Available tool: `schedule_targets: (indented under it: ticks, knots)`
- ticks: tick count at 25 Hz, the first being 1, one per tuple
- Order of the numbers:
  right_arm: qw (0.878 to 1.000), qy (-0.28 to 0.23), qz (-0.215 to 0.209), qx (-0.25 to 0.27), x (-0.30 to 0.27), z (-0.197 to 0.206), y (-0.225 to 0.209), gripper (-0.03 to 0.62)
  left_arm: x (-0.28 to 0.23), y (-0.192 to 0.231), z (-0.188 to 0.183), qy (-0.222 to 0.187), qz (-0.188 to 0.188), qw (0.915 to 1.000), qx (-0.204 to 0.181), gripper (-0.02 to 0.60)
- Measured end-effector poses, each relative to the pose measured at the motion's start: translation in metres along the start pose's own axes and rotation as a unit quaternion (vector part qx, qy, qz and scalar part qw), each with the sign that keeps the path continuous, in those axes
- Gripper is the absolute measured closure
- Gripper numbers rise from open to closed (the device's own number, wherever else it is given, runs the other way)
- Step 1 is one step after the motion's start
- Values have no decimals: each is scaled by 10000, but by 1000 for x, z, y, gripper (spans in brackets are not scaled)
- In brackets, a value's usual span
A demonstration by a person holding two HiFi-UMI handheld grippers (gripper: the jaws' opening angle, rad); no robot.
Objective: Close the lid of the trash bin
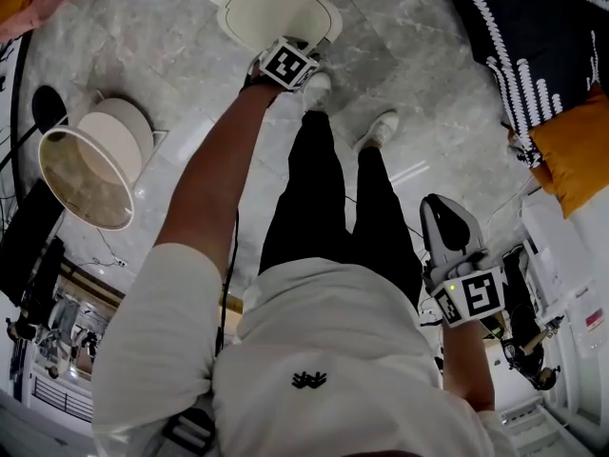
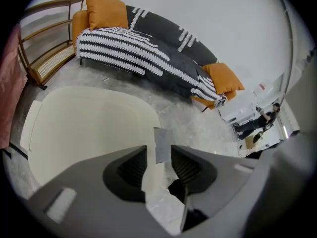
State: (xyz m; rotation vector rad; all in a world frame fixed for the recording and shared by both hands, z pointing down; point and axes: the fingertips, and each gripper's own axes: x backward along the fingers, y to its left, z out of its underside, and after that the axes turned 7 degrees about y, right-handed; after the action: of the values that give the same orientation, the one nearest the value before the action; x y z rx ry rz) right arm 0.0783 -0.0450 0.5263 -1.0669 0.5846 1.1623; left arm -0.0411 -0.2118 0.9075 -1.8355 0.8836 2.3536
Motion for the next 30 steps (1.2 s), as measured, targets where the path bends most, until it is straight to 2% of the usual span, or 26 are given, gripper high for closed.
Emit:
schedule_targets:
  ticks: [6, 8, 19, 24, 30]
  knots:
    - [10000, -21, 29, 7, -1, -1, -4, 568, -7, -1, 3, 59, -25, 10000, -26, 408]
    - [10000, -17, 26, 15, -1, -2, -6, 568, -10, -3, 3, 124, -17, 9999, -86, 378]
    - [9996, -202, -54, 194, 5, -17, -2, 568, 12, -3, 5, 66, -46, 10000, 5, 377]
    - [9983, -459, -119, 329, 18, -24, -1, 569, 43, -19, 0, -207, -45, 9997, 110, 377]
    - [9945, -735, -385, 632, 39, -24, 5, 580, 91, -65, -12, -831, -60, 9962, 239, 377]
